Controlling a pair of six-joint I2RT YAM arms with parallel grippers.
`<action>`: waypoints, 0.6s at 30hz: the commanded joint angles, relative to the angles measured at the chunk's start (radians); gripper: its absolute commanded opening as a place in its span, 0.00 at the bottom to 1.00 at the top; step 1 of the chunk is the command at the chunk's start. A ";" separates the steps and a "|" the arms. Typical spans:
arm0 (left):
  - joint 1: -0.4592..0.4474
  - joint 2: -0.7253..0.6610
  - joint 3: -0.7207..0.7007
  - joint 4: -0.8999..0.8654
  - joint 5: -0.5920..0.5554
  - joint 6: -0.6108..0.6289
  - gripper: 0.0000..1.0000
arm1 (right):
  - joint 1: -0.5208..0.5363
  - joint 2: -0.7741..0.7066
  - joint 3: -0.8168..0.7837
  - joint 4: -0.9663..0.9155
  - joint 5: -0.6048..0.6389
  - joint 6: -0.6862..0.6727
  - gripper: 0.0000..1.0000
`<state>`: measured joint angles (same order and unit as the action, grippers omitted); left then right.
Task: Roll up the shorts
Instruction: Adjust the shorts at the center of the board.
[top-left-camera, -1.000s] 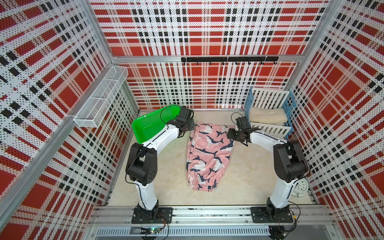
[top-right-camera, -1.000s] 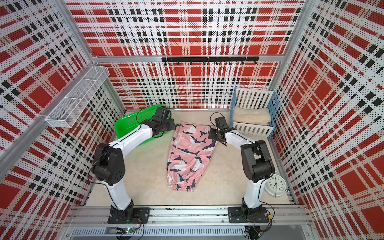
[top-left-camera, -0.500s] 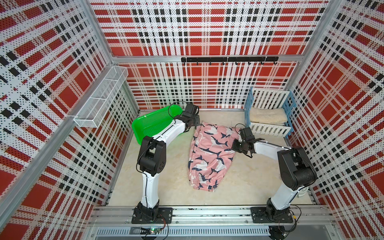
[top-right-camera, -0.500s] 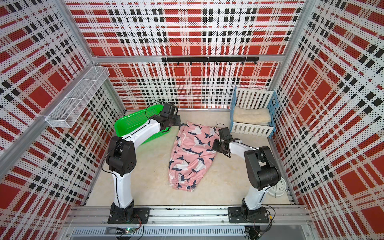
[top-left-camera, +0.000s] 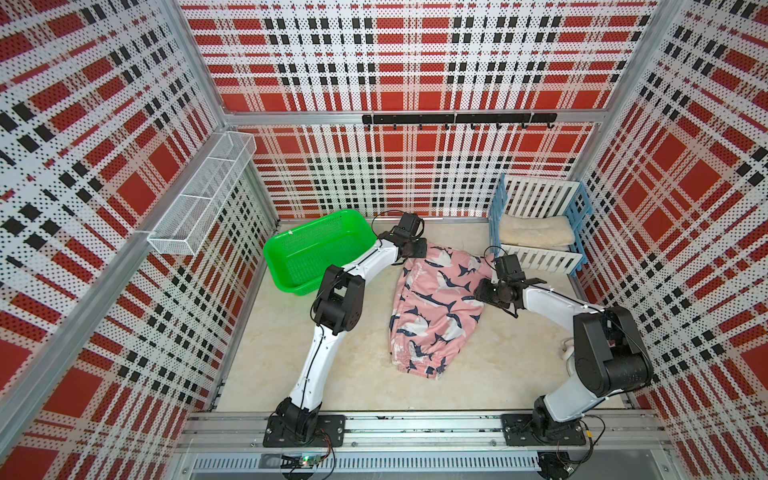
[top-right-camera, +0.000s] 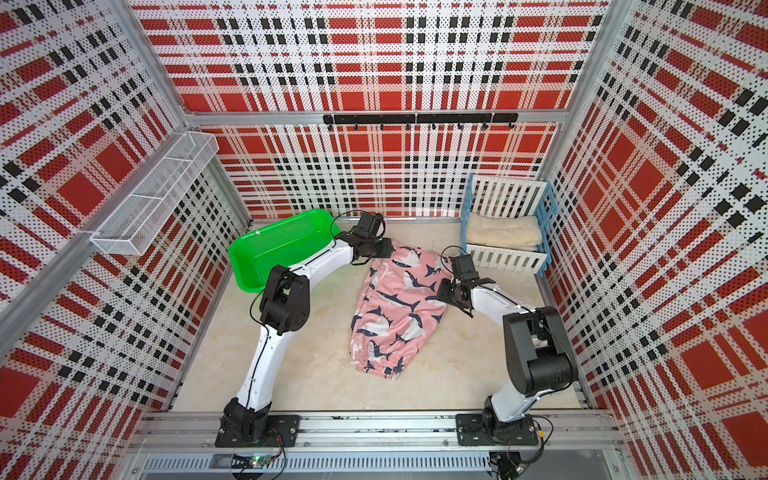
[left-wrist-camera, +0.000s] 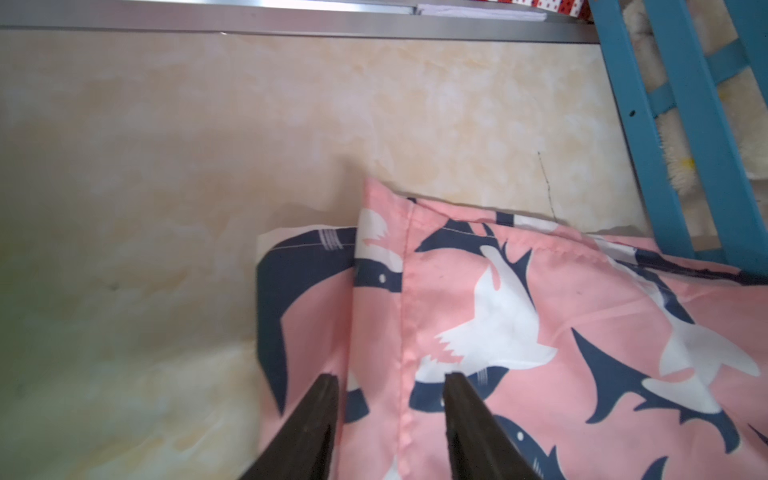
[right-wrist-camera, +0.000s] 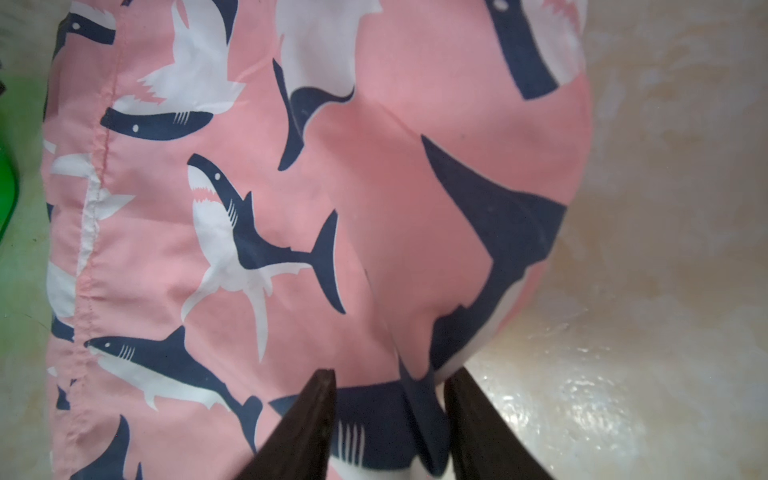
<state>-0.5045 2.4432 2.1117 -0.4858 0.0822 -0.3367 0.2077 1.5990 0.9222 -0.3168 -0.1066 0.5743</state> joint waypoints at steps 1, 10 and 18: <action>0.012 0.045 0.037 -0.005 0.055 -0.007 0.47 | 0.002 -0.058 -0.006 -0.033 0.023 -0.014 0.49; 0.013 0.093 0.085 -0.008 0.086 -0.013 0.20 | 0.002 -0.100 -0.001 -0.045 0.008 -0.005 0.46; -0.006 -0.062 0.013 -0.006 -0.057 -0.016 0.00 | 0.002 -0.138 0.007 -0.074 0.019 -0.007 0.44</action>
<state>-0.4995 2.4989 2.1536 -0.5011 0.1108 -0.3546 0.2077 1.4879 0.9226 -0.3679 -0.0998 0.5694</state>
